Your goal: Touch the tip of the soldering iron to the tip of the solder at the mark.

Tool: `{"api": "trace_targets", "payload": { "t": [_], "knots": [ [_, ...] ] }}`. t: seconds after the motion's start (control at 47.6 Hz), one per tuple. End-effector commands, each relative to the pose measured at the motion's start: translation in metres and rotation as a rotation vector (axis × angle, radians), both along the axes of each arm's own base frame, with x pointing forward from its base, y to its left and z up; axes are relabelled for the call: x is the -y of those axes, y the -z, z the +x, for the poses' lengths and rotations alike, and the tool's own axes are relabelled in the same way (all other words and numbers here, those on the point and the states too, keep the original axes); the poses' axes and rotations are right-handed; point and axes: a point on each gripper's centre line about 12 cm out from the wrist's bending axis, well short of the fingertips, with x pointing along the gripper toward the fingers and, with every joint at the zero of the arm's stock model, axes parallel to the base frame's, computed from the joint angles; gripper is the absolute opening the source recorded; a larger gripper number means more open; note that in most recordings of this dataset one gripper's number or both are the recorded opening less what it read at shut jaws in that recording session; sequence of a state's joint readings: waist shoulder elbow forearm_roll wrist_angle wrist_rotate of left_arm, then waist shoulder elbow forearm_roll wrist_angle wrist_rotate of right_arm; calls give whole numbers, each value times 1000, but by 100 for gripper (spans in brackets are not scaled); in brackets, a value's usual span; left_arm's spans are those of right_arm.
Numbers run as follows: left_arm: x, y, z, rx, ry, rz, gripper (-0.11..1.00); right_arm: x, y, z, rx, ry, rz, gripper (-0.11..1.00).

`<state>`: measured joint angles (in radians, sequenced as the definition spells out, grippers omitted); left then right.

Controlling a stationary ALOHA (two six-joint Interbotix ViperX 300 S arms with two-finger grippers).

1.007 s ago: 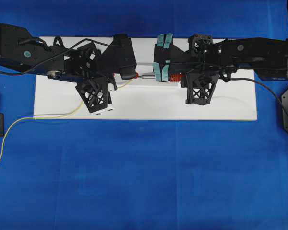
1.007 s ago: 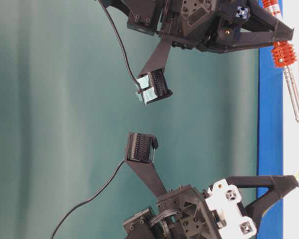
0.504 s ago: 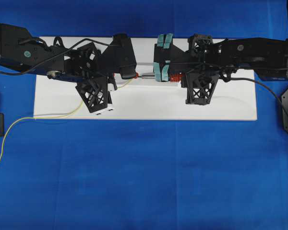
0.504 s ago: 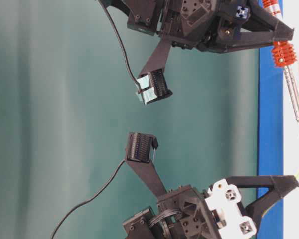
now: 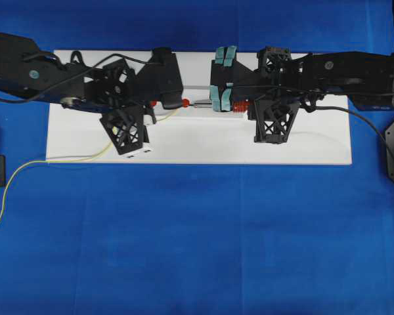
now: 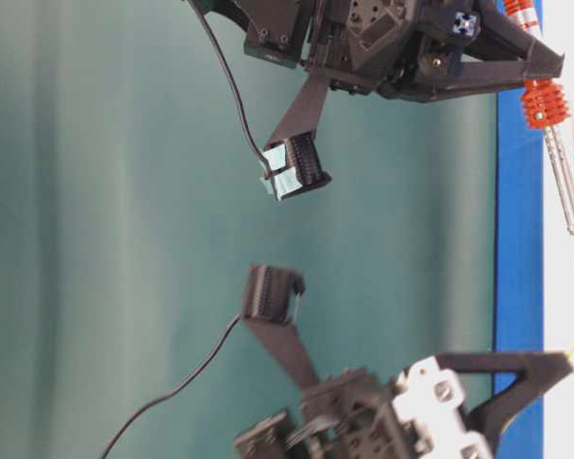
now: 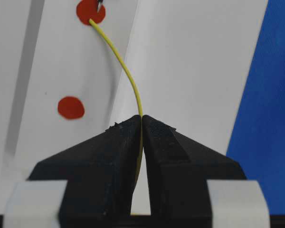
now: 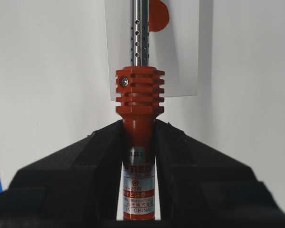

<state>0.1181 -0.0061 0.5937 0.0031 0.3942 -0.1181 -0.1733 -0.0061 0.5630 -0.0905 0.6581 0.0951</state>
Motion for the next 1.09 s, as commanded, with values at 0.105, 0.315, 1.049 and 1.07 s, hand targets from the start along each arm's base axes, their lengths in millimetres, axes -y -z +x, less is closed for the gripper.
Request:
{"api": "trace_targets", "payload": {
  "t": [0.105, 0.315, 1.049, 1.07],
  "knots": [
    [3, -34, -16, 72, -5, 3, 2, 2, -10, 5, 36, -3, -8, 6],
    [6, -41, -38, 92, -8, 3, 2, 2, -10, 5, 36, -4, -9, 6],
    [6, -41, -39, 117, -8, 6, 2, 3, -40, -21, 96, -7, -58, 6],
    [6, -40, -39, 117, -9, 4, 2, 3, -40, -24, 93, -5, -57, 6]
  ]
}}
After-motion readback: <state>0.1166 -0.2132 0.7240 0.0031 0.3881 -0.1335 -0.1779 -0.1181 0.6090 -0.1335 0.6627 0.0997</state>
